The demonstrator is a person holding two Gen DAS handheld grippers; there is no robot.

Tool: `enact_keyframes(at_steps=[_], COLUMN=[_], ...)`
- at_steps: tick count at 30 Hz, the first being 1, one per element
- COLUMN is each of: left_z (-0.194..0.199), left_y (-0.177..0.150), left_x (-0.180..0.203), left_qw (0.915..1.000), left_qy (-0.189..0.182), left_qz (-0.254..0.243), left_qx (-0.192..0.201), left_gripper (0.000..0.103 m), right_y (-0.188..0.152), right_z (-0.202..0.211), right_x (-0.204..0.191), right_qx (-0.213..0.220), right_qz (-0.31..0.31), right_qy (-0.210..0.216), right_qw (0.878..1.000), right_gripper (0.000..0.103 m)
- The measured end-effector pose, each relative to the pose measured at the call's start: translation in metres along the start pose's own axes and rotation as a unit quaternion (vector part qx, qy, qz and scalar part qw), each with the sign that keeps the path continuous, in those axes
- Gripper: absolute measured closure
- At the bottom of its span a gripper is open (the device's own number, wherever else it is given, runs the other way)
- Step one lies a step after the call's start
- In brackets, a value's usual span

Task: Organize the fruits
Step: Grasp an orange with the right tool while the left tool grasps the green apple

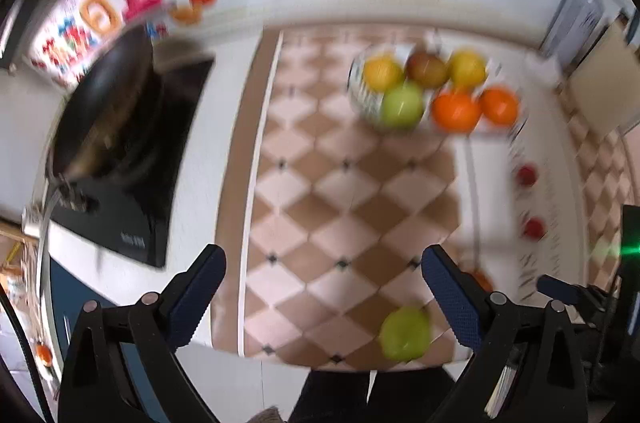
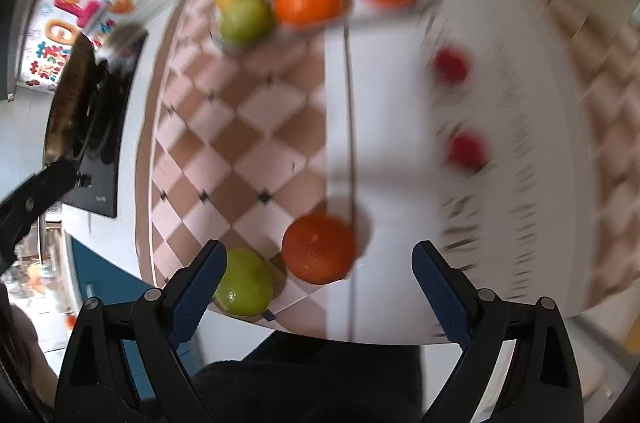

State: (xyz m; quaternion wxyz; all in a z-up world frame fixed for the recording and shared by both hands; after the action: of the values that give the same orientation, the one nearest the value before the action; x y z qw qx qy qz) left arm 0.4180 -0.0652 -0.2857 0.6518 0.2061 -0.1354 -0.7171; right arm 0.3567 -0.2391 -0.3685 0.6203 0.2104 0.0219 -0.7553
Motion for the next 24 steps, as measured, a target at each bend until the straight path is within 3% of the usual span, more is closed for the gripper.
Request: enact_keyframes(at_steps=[5, 9, 14, 21, 22, 23, 24], left_z=[-0.037, -0.051, -0.058, -0.085, -0.088, -0.091, -0.094], left_y=[-0.043, -0.065, -0.078, -0.110, -0.113, -0.115, -0.118], left_x=[-0.004, 0.009, 0.037, 0.075, 0.079, 0.083, 0.087], left_qw=[0.9964, 0.9922, 0.9850, 0.9640, 0.9627, 0.9613, 0.9609], left_qy=[-0.015, -0.039, -0.091, -0.143, -0.149, -0.154, -0.154], left_qz=[0.028, 0.033, 0.036, 0.074, 0.075, 0.075, 0.074], left_qx=[-0.079, -0.114, -0.142, -0.212, -0.213, -0.216, -0.218], left_gripper=[0.003, 0.003, 0.003, 0.003, 0.005, 0.015, 0.039], right_y=[-0.018, -0.014, -0.011, -0.022, -0.023, -0.025, -0.025], right_z=[-0.054, -0.059, -0.033, -0.017, -0.018, -0.017, -0.017], right_x=[0.001, -0.004, 0.019, 0.071, 0.075, 0.078, 0.079], right_qx=[-0.032, -0.012, 0.015, 0.007, 0.003, 0.001, 0.002], right_qz=[-0.033, -0.012, -0.002, -0.027, -0.037, -0.049, -0.052], right_qy=[0.022, 0.016, -0.013, -0.029, -0.023, -0.016, -0.014], right_qw=[0.999, 1.000, 1.000, 0.999, 0.999, 0.999, 0.999], right_gripper=[0.011, 0.045, 0.045, 0.045, 0.045, 0.045, 0.045])
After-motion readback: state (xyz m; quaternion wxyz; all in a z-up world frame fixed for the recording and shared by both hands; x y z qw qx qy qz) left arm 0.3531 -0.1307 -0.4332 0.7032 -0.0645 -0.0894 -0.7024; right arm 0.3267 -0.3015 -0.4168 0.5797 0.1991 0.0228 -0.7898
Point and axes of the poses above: each gripper's, at about its wrist camera, not at the fingertips, and z roughly against the way its jaws point, x to its right, y to its top, the point moved 8 cm from there along -z, roughly the way its jaws point, and after that the axes turned 11 degrees about x, right-handed, at the moved point
